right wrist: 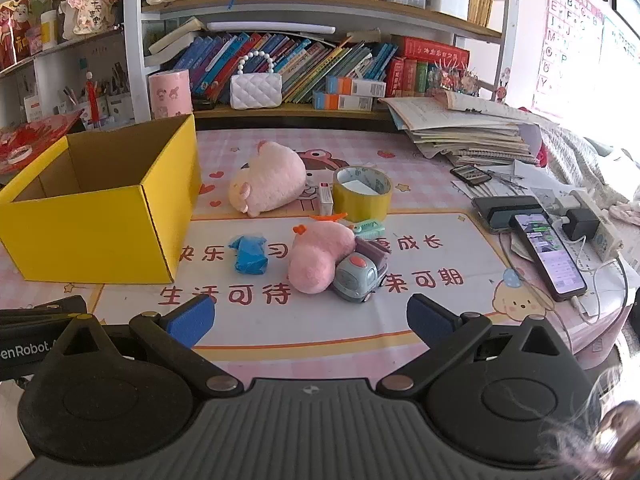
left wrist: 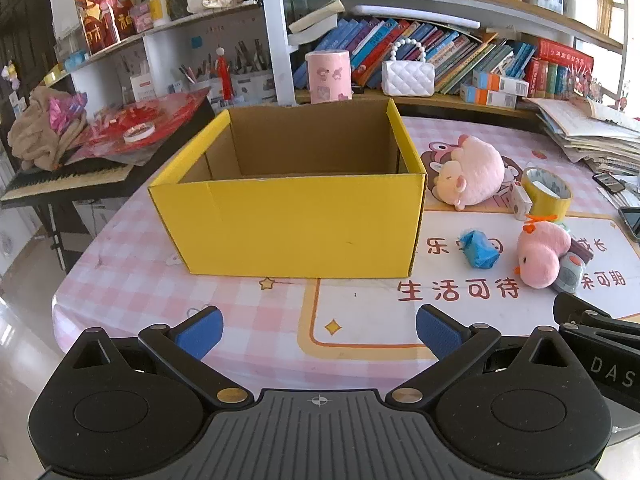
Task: Organize objects
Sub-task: 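Grasp the pink chick plush with the left tool while the right tool grasps the grey toy car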
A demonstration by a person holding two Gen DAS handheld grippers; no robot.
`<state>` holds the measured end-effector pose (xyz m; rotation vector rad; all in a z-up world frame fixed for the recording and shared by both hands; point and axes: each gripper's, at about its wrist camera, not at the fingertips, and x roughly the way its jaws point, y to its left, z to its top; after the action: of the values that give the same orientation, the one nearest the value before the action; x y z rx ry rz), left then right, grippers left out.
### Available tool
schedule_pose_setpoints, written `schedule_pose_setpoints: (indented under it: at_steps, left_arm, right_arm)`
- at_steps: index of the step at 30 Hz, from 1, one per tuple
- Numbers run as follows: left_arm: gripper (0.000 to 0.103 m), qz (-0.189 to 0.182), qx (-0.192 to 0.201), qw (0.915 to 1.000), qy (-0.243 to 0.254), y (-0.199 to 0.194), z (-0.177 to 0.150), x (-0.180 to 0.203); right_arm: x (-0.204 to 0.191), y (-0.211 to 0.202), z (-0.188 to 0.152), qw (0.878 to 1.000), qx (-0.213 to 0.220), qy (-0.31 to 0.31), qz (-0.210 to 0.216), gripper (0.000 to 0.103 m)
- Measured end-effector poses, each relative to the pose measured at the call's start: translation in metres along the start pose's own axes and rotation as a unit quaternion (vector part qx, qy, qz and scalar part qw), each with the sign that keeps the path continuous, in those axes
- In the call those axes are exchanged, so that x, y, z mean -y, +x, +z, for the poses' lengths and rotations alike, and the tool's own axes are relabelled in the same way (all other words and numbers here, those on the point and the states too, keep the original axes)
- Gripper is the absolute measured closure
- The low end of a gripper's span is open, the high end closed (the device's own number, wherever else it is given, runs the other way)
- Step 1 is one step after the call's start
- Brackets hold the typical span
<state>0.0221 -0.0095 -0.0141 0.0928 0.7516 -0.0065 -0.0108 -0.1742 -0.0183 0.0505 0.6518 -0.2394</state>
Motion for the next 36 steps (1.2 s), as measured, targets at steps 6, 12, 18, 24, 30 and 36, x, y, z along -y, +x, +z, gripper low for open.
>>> schedule_pose_setpoints:
  at_steps: [6, 12, 18, 24, 30, 36]
  left_arm:
    - [0.000, -0.007, -0.016, 0.9998, -0.007, 0.010, 0.004, 0.009]
    - [0.001, -0.029, -0.027, 0.9992, -0.007, 0.023, 0.010, 0.026]
    - [0.001, -0.053, -0.022, 0.9983, -0.010, 0.032, 0.018, 0.047]
    - [0.002, -0.062, -0.018, 0.9979, 0.000, 0.039, 0.024, 0.076]
    - [0.002, -0.055, -0.015, 0.9983, 0.012, 0.040, 0.028, 0.097]
    - [0.003, -0.050, -0.018, 0.9982, 0.028, 0.044, 0.033, 0.118]
  right_arm:
    - [0.009, 0.013, 0.006, 1.000, -0.010, -0.005, 0.005, 0.000]
    - [0.027, 0.033, 0.016, 1.000, -0.017, -0.006, 0.009, 0.008]
    - [0.057, 0.066, 0.031, 0.999, -0.037, 0.003, 0.009, 0.034]
    - [0.078, 0.106, 0.042, 0.997, -0.067, 0.000, 0.036, 0.035]
    - [0.084, 0.141, 0.047, 0.992, -0.105, -0.016, 0.074, 0.035]
    - [0.091, 0.164, 0.047, 0.983, -0.138, -0.010, 0.120, 0.044]
